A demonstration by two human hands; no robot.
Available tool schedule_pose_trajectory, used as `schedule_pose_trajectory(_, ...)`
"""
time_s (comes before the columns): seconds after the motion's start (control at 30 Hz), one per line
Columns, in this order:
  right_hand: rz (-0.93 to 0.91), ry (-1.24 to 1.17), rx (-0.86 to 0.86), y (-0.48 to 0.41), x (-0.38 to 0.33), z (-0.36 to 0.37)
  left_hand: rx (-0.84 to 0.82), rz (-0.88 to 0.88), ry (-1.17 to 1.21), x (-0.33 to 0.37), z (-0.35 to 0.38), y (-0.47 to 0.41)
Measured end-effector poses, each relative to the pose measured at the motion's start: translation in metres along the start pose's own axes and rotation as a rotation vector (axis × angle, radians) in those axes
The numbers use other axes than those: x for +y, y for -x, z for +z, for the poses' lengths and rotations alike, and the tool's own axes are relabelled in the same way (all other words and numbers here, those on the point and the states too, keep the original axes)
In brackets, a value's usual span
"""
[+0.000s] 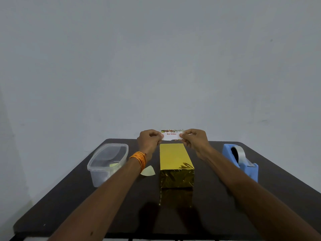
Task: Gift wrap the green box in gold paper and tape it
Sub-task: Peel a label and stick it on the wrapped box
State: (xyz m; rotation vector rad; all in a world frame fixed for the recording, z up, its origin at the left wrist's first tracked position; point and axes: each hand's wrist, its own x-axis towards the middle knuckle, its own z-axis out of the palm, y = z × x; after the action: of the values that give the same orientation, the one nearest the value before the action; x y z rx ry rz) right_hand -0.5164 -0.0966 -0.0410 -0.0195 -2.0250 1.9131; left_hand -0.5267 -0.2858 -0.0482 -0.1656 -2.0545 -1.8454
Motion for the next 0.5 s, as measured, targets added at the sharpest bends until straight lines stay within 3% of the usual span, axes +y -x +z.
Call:
schedule_pose_trajectory(0.2,0.065,0.075,0.035,-0.026,0.020,-0.001,0.012,-0.066,-0.045,-0.016,0.019,-0.021)
schedule_pose_trajectory(0.5,0.022,0.245,0.075,-0.049,0.046,0.003,0.046,-0.037,-0.142,-0.047,0.038,-0.037)
